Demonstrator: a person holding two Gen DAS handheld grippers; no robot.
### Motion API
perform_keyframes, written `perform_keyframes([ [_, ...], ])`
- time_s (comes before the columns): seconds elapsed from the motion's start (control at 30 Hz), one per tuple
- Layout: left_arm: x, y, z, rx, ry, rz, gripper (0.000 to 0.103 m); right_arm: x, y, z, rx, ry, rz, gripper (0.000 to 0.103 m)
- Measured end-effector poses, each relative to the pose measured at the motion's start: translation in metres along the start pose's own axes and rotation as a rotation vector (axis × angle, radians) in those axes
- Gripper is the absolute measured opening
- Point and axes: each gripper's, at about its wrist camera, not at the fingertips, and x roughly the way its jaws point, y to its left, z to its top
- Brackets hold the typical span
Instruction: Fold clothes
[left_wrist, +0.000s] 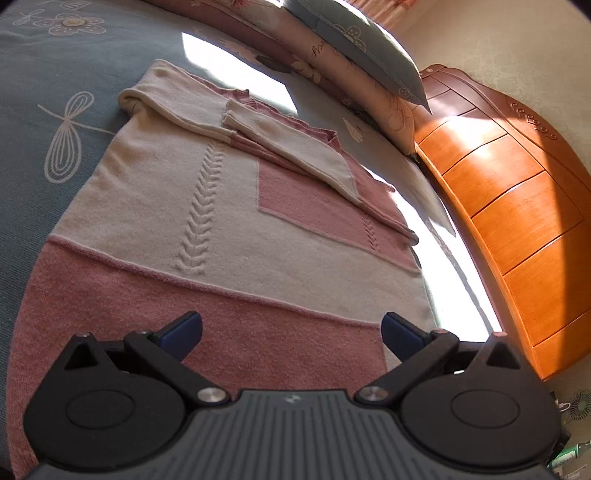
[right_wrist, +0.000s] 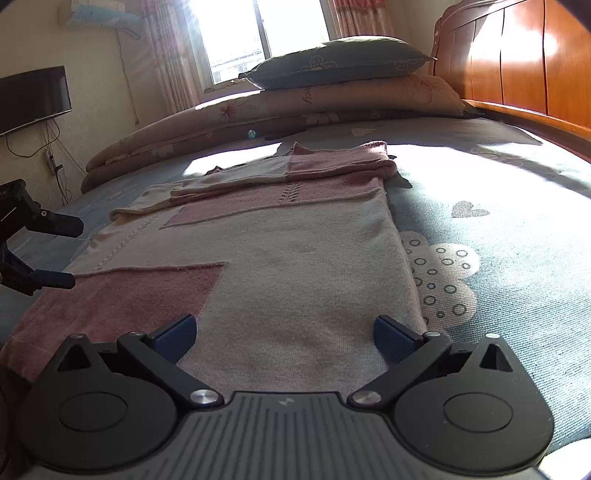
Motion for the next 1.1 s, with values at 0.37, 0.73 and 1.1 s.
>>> perform_keyframes([
  [0.37, 0.014, -0.02, -0.032, -0.006, 0.127, -0.047, 0.102, -0.001, -0.001, 0.0, 0.005, -0.001, 0.005, 0.103],
  [0.73, 0.015, -0.029, -0.047, -0.032, 0.162, -0.114, 0.102, -0.001, -0.001, 0.0, 0.001, -0.001, 0.004, 0.103],
  [1.1, 0.022, -0.033, -0.046, -0.052, 0.175, -0.148, 0.102, 0.0, -0.001, 0.0, -0.001, 0.001, 0.002, 0.103],
])
